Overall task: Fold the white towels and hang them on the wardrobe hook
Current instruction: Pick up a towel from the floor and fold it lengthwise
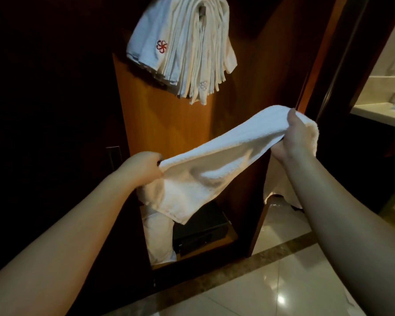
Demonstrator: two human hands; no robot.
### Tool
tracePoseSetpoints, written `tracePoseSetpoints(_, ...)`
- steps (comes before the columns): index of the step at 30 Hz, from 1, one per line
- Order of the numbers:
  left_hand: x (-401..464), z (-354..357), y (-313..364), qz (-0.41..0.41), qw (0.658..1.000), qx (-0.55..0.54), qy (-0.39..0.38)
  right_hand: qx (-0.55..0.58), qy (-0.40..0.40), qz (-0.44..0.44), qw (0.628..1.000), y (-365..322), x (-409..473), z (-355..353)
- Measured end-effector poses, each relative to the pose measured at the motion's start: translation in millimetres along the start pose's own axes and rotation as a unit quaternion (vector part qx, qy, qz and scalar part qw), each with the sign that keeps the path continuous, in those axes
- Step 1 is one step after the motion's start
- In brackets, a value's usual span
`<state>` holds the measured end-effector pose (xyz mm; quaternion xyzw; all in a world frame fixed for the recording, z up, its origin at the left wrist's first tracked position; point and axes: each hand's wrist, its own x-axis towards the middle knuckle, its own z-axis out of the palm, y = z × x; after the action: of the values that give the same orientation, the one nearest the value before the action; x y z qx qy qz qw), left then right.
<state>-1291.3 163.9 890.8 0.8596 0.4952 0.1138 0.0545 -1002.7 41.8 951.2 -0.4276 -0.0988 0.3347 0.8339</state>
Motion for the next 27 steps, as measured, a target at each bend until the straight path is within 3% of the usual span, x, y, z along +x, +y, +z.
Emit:
tracePoseSetpoints(2, -4.2, -2.7, -5.1, -0.040, 0.998, -0.020, -0.042, -0.003, 0.007, -0.002, 1.000, -5.1, 3.3, 2.0)
tracePoseSetpoints(5, -11.9, 9.4, -12.9, -0.079, 0.990, -0.118, 0.022, 0.001, 0.026, 0.005, 1.000, -3.2, 7.1, 1.4)
tracePoseSetpoints(8, -17.9, 15.3, -23.1, -0.117, 0.940, -0.312, 0.072, 0.012, 0.043, 0.021, 0.999, 4.6, 11.3, -2.5)
tracePoseSetpoints(11, -18.2, 3.1, -36.0, -0.084, 0.905, -0.395, 0.131, 0.031, 0.045, 0.028, 0.998, 8.3, 12.2, -3.4)
tracePoseSetpoints(12, -15.8, -6.8, -42.8, -0.064, 0.873, -0.448, 0.182, 0.040, 0.047, 0.028, 0.998, 7.6, 10.3, -2.4)
tracePoseSetpoints(14, -14.8, -29.1, -55.2, -0.003, 0.739, -0.626, 0.249, 0.076, 0.049, 0.023, 0.996, 4.6, 1.5, 1.6)
tracePoseSetpoints(15, -13.6, -34.9, -62.2, 0.028, 0.663, -0.712, 0.229, 0.099, 0.046, 0.023, 0.994, 3.0, -1.8, 4.0)
tracePoseSetpoints(16, -15.8, -34.0, -63.8, 0.028, 0.621, -0.764, 0.169, 0.115, 0.041, 0.025, 0.992, 3.1, -4.7, 5.8)
tracePoseSetpoints(17, -19.5, -24.5, -61.7, -0.007, 0.627, -0.772, 0.104, 0.119, 0.033, 0.027, 0.992, 4.3, -6.5, 7.6)
tracePoseSetpoints(19, -29.2, 5.0, -50.8, -0.069, 0.709, -0.702, -0.004, 0.114, 0.029, 0.035, 0.992, 8.1, -6.5, 6.8)
tracePoseSetpoints(21, -32.0, 25.1, -45.2, -0.080, 0.764, -0.640, -0.006, 0.093, 0.035, 0.038, 0.994, 13.4, -2.4, 1.0)
tracePoseSetpoints(25, -30.9, 22.1, -53.5, -0.098, 0.722, -0.677, 0.108, 0.069, 0.054, 0.034, 0.996, 16.5, 11.3, -16.4)
tracePoseSetpoints(27, -34.6, 14.6, -51.9, -0.071, 0.733, -0.664, 0.131, 0.069, 0.052, 0.031, 0.996, 18.0, 20.2, -24.6)
